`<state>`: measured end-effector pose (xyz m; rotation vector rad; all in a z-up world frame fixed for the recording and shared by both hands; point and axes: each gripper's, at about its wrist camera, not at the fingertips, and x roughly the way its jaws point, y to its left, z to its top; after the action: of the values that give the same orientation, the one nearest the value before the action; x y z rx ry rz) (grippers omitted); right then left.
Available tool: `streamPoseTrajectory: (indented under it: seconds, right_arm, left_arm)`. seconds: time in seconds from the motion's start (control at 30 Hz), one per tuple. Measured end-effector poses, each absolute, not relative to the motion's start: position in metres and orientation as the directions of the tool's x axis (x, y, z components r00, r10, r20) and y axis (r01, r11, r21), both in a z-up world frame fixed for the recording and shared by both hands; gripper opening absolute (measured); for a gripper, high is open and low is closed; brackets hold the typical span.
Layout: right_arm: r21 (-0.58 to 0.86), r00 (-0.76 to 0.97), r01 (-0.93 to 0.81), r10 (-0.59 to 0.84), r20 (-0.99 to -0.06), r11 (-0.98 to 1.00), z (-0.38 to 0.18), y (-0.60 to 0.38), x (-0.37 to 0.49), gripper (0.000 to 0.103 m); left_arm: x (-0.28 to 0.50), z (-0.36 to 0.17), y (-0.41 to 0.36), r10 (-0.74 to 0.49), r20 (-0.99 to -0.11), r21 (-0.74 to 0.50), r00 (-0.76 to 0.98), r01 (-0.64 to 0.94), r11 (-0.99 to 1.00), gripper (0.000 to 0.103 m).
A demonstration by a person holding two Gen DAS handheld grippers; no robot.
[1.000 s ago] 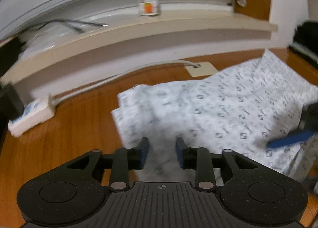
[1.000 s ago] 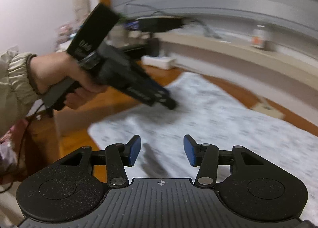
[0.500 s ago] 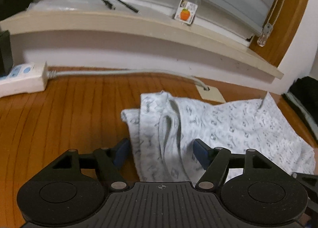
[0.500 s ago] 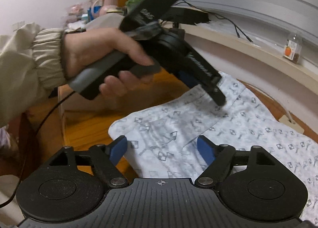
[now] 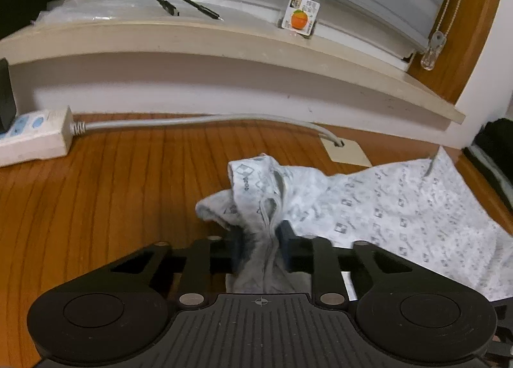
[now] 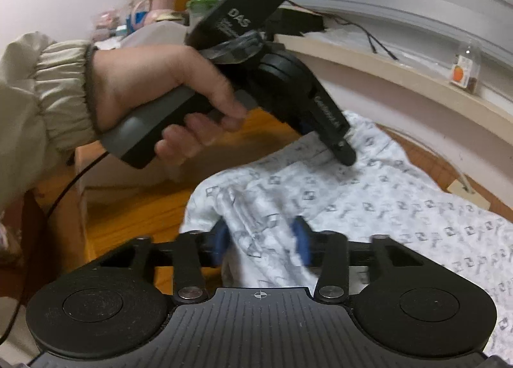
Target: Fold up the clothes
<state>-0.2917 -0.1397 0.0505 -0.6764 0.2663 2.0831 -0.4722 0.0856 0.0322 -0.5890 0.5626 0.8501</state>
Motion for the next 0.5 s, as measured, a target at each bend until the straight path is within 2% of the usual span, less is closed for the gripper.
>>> streamPoseTrajectory:
  seconds: [0.03,0.17,0.5]
  right_arm:
    - [-0.066,-0.443,-0.820,0.704,-0.555,-0.568,0.050,-0.140,-0.291,0.029]
    - [-0.059,-0.449,-0.824,0.713,-0.539,-0.563,0.051,-0.142,-0.288,0.020]
    - [-0.042,-0.454,-0.858,0.793,-0.406,-0.512,0.076,-0.164,-0.259,0.015]
  left_arm:
    - [-0.474,0.033,0.084,0.521,-0.663,-0.250,0.537,-0.815,0.522,0.017]
    - [-0.479,0.037,0.078,0.532,-0.660,-0.253,0.531,-0.823,0.508,0.012]
    - [-0.454,0.104,0.049,0.580,-0.559,-0.230,0.593,-0.783,0.578,0.011]
